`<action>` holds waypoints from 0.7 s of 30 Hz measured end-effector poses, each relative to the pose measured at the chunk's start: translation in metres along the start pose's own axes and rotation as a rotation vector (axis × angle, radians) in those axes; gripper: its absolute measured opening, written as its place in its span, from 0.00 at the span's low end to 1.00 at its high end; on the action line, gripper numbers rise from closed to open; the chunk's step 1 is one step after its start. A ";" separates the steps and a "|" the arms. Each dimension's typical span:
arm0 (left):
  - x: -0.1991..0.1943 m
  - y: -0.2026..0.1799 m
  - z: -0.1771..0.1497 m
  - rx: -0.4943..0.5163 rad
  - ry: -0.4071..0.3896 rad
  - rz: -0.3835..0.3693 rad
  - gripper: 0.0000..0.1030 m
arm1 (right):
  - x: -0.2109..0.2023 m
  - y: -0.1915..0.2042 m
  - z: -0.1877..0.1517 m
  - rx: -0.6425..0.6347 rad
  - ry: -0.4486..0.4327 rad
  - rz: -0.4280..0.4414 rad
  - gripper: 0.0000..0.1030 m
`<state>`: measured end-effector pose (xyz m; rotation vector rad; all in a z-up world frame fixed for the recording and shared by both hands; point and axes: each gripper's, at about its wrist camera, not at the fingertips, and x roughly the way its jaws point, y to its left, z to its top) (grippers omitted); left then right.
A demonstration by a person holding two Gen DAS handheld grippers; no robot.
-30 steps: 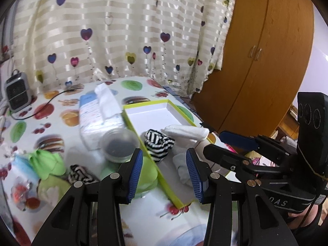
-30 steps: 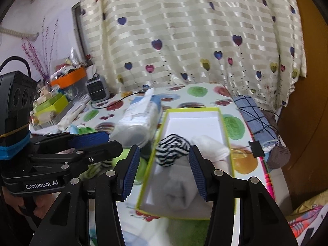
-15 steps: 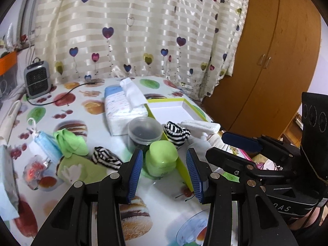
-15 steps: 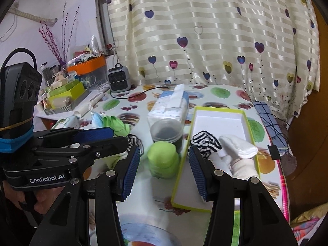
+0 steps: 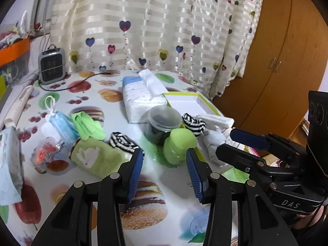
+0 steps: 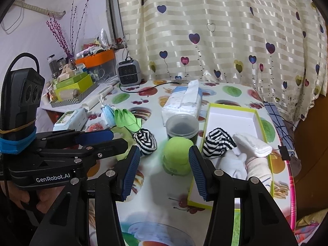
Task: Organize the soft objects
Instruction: 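Withdraw both open grippers from the box toward the items on the table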
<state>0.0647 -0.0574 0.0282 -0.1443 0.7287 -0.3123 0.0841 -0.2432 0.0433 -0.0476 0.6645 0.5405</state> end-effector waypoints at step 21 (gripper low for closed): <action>0.001 0.033 -0.014 -0.066 0.027 0.042 0.42 | 0.017 0.025 -0.001 -0.053 0.037 0.073 0.49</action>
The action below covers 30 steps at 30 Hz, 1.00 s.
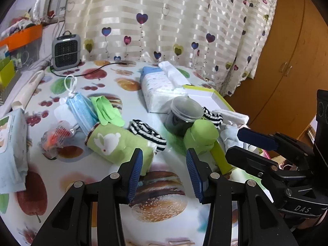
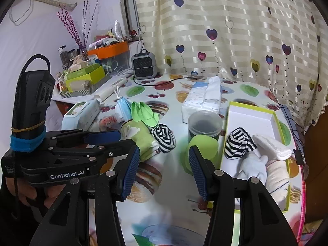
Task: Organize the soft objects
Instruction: 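Withdraw both open grippers from the box toward the items on the table, then grasp the black-white striped sock with the right gripper while the left grasps the green rabbit-print cloth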
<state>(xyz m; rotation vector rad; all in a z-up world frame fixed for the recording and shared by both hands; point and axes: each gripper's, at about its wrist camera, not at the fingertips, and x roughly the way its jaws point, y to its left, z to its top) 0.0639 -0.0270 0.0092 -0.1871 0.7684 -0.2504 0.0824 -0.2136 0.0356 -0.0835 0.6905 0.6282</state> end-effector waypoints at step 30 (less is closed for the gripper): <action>0.036 0.058 -0.007 -0.185 0.084 0.026 0.51 | 0.024 0.012 0.002 -0.034 0.043 0.037 0.49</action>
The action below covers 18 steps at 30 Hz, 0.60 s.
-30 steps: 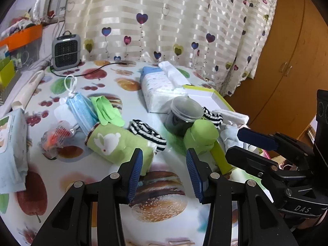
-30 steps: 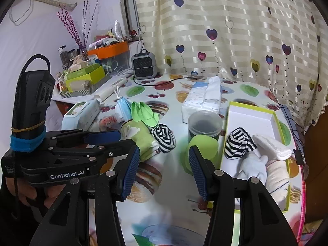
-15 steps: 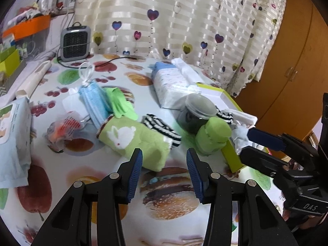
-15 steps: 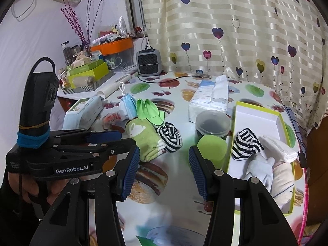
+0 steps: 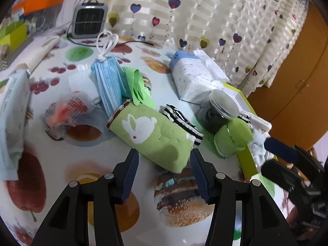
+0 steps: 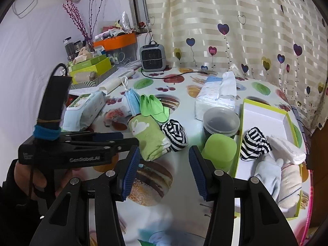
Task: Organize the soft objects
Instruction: 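Grasp the black-white striped sock with the right gripper while the left grasps the green rabbit-print cloth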
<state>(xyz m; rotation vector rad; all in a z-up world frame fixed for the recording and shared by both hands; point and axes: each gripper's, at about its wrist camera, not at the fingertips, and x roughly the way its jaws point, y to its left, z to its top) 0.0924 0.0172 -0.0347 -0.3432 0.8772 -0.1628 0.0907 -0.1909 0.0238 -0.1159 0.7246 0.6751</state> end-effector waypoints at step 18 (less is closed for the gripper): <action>0.033 0.009 0.010 -0.020 0.034 0.196 0.59 | 0.013 0.002 0.004 -0.004 0.017 0.012 0.49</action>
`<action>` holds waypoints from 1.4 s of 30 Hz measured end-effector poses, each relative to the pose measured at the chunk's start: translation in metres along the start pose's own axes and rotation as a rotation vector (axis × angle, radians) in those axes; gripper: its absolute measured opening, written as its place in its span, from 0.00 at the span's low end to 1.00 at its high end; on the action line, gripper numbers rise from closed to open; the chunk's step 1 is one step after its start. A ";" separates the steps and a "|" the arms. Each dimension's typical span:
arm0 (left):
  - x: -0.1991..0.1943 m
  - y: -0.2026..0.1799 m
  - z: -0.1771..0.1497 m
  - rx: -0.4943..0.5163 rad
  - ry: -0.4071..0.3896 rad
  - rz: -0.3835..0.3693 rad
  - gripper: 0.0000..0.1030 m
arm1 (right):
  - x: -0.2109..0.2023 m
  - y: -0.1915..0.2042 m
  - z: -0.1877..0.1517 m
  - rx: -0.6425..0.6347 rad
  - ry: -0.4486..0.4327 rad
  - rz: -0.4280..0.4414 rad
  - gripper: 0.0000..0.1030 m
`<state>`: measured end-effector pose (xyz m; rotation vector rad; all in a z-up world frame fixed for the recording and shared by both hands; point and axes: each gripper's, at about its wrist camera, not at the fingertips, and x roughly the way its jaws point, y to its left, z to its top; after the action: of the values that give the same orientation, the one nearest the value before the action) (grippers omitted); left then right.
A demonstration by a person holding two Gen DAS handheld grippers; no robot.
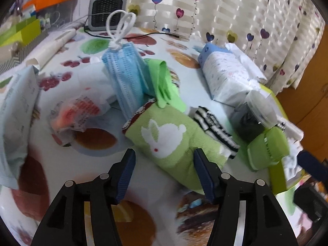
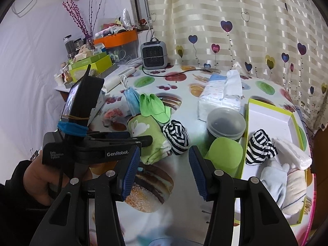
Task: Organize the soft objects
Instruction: 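Grasp the black-white striped sock with the right gripper while the left grasps the green rabbit-print cloth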
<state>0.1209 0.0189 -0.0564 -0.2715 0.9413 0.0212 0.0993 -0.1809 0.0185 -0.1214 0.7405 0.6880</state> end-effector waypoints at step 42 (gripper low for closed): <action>-0.021 0.032 -0.012 -0.003 -0.021 -0.128 0.59 | 0.092 0.021 0.014 -0.081 0.204 -0.071 0.08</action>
<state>0.0949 0.0492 -0.0531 -0.3330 0.9017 -0.0926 0.1432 -0.1108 -0.0286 -0.2938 0.8993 0.6438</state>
